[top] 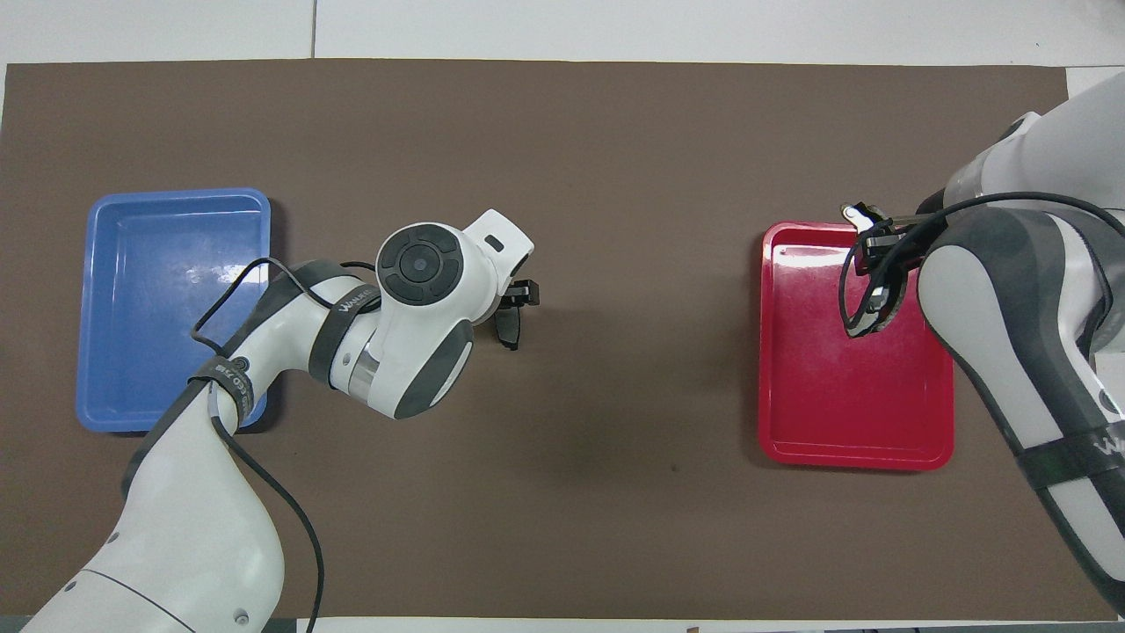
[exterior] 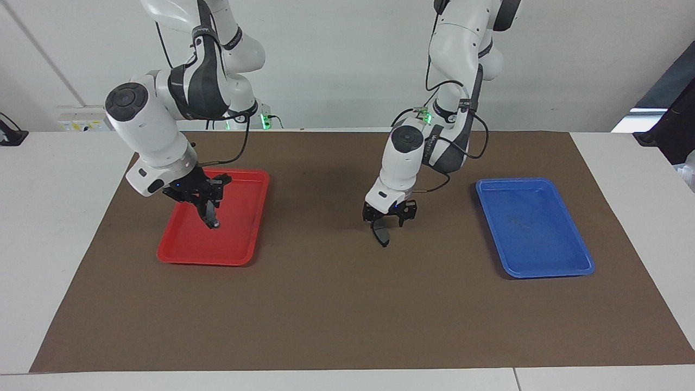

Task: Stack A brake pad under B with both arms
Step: 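Set the pad on the table center while the right gripper carries its pad over, then withdraw the left gripper to rest while the right gripper nears the placed pad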

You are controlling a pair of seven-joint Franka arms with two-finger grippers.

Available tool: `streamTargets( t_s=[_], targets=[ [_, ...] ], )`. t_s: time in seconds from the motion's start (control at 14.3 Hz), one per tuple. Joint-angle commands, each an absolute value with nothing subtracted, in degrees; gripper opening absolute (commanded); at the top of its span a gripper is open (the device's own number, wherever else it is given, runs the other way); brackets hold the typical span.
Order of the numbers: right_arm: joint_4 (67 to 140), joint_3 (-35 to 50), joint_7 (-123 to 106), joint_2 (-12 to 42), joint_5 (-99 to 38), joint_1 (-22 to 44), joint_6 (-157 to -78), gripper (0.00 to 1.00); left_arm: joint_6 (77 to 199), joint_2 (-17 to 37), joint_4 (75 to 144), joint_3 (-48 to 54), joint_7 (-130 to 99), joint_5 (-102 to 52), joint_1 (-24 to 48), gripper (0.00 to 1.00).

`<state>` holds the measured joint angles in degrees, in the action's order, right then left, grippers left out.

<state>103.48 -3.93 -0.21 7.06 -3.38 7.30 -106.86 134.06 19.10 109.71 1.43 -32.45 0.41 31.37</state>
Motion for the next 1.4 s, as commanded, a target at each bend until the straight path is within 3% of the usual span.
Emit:
streamTargets(
  t_s=[0.0,0.49,0.7,0.98,1.33],
  targets=[
    [99.94,-3.69,-1.06,7.73,-3.60,10.09,-105.03,0.00,130.71,14.69,110.39,1.49,-31.91,1.41,26.82,1.00],
    [90.54,-3.69,12.29,15.28,-4.65,25.21,-106.08,0.00,120.43,6.60,109.78,1.49,-18.23,1.32,12.85,1.00],
    [83.08,-3.69,18.00,23.61,-5.71,31.44,-107.04,0.00,114.89,2.82,109.08,1.32,-9.08,0.70,6.87,1.00],
    [80.68,-3.60,21.09,32.50,-5.45,37.79,-117.40,0.00,101.02,1.76,100.49,1.14,-0.46,0.62,1.07,1.00],
    [83.84,-2.38,13.45,33.49,-5.89,39.29,-124.97,0.00,91.59,2.20,91.16,1.14,2.81,-0.09,-3.51,1.00]
  ],
)
